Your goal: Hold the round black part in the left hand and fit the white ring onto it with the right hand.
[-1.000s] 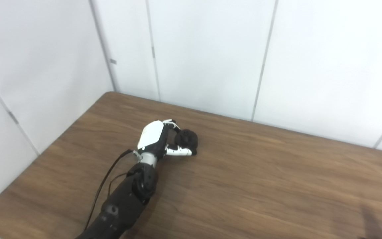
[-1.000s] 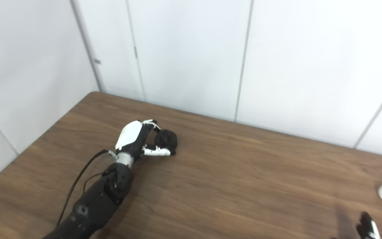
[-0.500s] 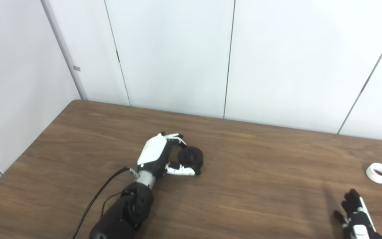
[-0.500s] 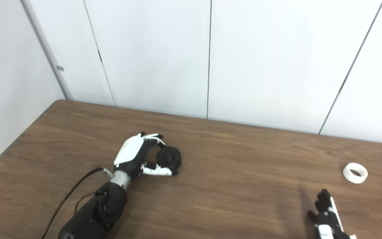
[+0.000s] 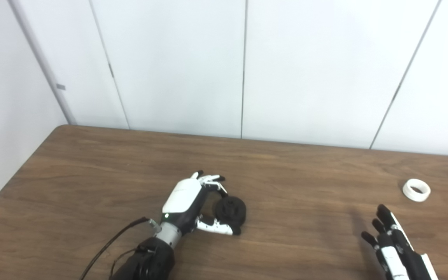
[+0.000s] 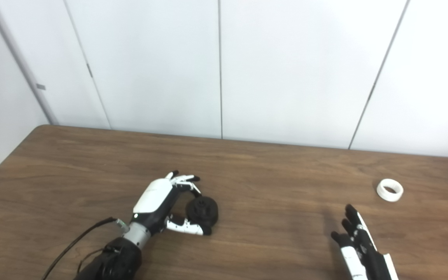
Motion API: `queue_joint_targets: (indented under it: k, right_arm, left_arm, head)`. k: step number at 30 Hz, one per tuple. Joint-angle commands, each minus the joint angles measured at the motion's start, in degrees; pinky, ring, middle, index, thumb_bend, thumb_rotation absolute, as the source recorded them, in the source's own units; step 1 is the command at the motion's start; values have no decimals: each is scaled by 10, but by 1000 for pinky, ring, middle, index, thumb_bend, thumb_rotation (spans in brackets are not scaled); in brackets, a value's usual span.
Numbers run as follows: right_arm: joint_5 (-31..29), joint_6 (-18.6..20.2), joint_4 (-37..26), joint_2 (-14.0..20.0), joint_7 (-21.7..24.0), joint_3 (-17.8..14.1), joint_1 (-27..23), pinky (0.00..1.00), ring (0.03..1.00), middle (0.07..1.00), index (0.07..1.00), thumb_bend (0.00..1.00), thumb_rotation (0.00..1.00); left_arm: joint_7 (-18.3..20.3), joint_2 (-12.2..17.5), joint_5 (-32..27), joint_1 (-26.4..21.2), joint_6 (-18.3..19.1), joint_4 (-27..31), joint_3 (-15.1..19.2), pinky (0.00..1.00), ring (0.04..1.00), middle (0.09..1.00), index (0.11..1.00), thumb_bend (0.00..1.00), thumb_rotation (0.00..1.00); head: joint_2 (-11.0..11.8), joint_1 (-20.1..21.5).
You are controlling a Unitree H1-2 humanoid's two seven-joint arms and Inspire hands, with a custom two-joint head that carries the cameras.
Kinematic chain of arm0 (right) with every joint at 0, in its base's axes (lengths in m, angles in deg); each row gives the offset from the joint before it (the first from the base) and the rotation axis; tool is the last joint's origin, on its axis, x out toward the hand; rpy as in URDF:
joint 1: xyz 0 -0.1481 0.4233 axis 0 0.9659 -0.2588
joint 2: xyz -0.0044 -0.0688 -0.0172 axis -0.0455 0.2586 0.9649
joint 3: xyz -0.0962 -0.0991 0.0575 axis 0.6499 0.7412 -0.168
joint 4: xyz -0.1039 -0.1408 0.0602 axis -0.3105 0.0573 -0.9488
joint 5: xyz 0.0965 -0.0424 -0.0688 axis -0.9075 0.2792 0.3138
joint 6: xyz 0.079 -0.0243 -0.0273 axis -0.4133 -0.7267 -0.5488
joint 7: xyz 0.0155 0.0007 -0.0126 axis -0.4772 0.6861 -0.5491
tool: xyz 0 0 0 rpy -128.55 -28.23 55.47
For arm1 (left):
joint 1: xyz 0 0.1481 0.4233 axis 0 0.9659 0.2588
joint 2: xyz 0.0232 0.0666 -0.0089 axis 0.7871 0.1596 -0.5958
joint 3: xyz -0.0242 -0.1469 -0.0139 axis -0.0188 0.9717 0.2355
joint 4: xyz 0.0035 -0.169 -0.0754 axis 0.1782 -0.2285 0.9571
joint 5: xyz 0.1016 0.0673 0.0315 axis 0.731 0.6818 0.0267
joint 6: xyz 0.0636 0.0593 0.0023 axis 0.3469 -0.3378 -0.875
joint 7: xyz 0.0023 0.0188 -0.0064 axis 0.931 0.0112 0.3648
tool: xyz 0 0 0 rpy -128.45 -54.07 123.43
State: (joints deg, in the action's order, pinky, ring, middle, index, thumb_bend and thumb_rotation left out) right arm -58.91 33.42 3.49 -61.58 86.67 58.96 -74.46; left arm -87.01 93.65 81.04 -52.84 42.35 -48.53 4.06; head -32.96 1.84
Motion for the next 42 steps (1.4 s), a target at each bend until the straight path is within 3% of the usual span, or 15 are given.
queue_joint_targets:
  k: [1,6,12,18,26,33,37,42]
  right_arm:
    - [-14,-14,-40,-43,-9,15,113,889,986,992,939,506,676]
    - [-4,-28,-37,-38,-17,26,111,873,978,989,939,457,695]
    - [-3,-17,-45,-45,-31,37,114,877,959,966,921,477,674]
    - [-5,-21,-47,-43,-42,52,118,883,966,971,931,559,685]
    - [10,-23,-51,-42,-53,67,125,891,963,970,930,540,690]
    - [17,-26,-49,-41,-66,78,126,890,961,968,929,588,703]
    - [20,-28,-47,-41,-71,82,125,884,958,968,928,637,715]
    - [34,-34,-53,-40,-78,88,117,870,952,965,928,633,700]
  left_arm:
    - [31,-2,19,3,-34,26,-26,1000,877,857,477,515,48]
    - [51,-5,28,5,-42,40,-47,1000,884,864,478,514,49]
    - [69,-7,27,9,-51,56,-61,1000,884,859,478,515,49]
    - [90,-10,27,19,-62,77,-69,1000,884,856,478,514,48]
    - [100,-10,23,26,-85,78,-78,1000,879,854,477,514,47]
    - [106,-16,16,31,-105,73,-82,1000,879,852,478,514,46]
    - [104,-19,12,31,-116,60,-82,1000,872,851,478,514,46]
    - [108,-14,2,31,-120,60,-72,1000,873,854,478,513,45]
  head:
    - [-2,3]
    - [-6,12]
    - [-10,28]
    - [-14,38]
    - [-19,54]
    - [-17,68]
    - [-17,88]
    - [-12,142]
